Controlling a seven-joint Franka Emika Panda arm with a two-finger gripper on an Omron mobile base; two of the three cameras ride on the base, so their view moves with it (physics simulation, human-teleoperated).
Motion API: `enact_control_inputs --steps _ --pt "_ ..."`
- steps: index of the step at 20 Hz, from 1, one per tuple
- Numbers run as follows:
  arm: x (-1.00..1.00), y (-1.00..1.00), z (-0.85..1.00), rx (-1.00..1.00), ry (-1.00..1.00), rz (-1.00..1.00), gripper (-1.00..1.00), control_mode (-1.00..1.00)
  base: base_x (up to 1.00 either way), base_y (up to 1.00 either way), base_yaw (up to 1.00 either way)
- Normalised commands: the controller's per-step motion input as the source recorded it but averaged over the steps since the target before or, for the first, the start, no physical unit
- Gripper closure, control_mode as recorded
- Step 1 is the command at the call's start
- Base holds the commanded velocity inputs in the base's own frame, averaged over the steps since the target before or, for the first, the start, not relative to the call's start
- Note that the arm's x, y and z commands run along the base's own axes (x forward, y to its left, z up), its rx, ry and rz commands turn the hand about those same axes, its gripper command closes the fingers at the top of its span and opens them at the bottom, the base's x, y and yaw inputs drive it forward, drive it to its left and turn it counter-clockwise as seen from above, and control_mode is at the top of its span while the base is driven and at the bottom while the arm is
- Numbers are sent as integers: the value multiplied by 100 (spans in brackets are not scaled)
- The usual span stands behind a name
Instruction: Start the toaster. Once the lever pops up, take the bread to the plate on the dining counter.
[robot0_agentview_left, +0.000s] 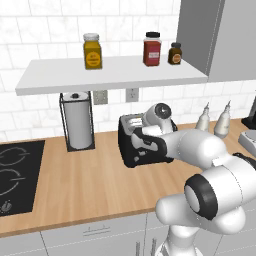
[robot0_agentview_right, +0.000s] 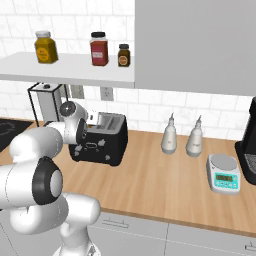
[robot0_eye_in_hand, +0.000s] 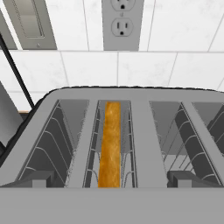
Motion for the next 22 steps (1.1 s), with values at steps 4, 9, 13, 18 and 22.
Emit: enact_control_inputs --steps 4,9,13,18,22 --pt "0 0 0 0 0 0 -100 -100 0 0 0" --pt "0 0 0 0 0 0 -100 -100 0 0 0" --pt "0 0 0 0 0 0 -100 -100 0 0 0" --pt "0 0 0 0 0 0 -100 -100 0 0 0" --pt "0 0 0 0 0 0 -100 -100 0 0 0"
